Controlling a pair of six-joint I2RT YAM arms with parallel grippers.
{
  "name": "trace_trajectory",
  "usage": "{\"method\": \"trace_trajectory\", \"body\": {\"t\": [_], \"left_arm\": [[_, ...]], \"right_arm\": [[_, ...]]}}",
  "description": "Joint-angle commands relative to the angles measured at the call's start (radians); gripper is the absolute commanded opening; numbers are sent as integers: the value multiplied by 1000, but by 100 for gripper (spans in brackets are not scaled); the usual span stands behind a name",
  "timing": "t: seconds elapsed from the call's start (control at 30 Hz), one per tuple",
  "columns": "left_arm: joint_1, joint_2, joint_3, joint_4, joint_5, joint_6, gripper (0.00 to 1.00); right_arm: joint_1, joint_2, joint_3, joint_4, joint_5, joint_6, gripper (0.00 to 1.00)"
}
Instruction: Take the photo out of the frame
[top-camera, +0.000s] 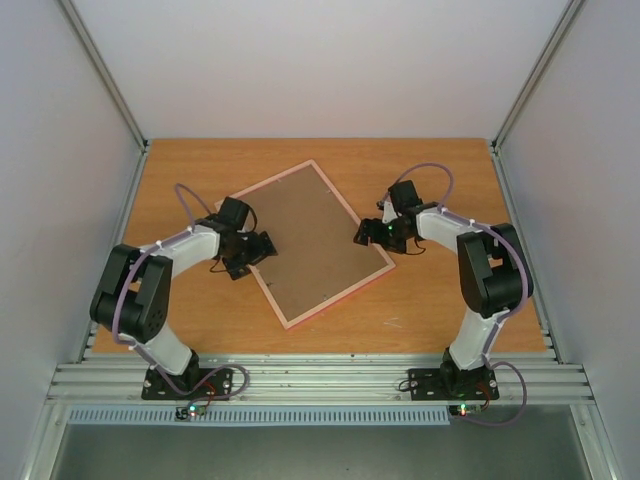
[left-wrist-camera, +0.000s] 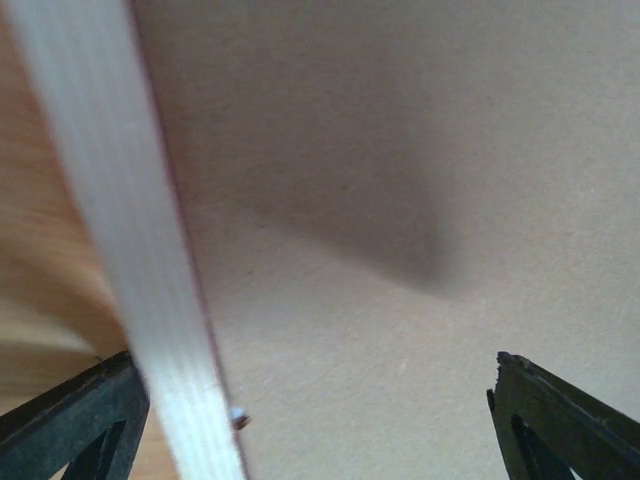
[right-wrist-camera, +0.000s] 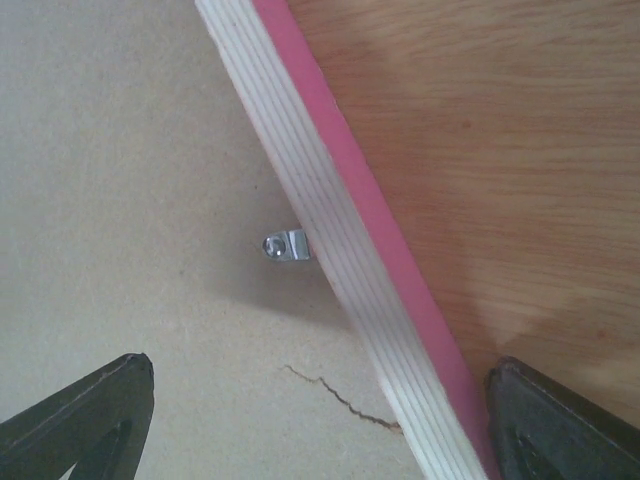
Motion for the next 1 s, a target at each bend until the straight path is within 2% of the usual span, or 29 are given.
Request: {"method": "trace_trajectory", "body": {"t": [0.0, 0.27, 0.6, 0.77, 0.97], "left_arm": [[-19, 51, 49, -25, 27, 59, 93], [-63, 106, 123, -38, 75, 122, 92], [-136, 111, 122, -35, 61, 129, 91], [-184, 80, 95, -28, 13, 94, 92], [-180, -34, 55, -59, -107, 51, 95]], "right_arm": [[-4, -37, -82, -13, -105, 22, 91], [33, -214, -272, -17, -173, 70, 91], [143, -480, -482, -49, -126, 237, 91], [170, -548, -516, -79, -119, 243, 91], [170, -592, -479, -175, -13, 198, 92]]}}
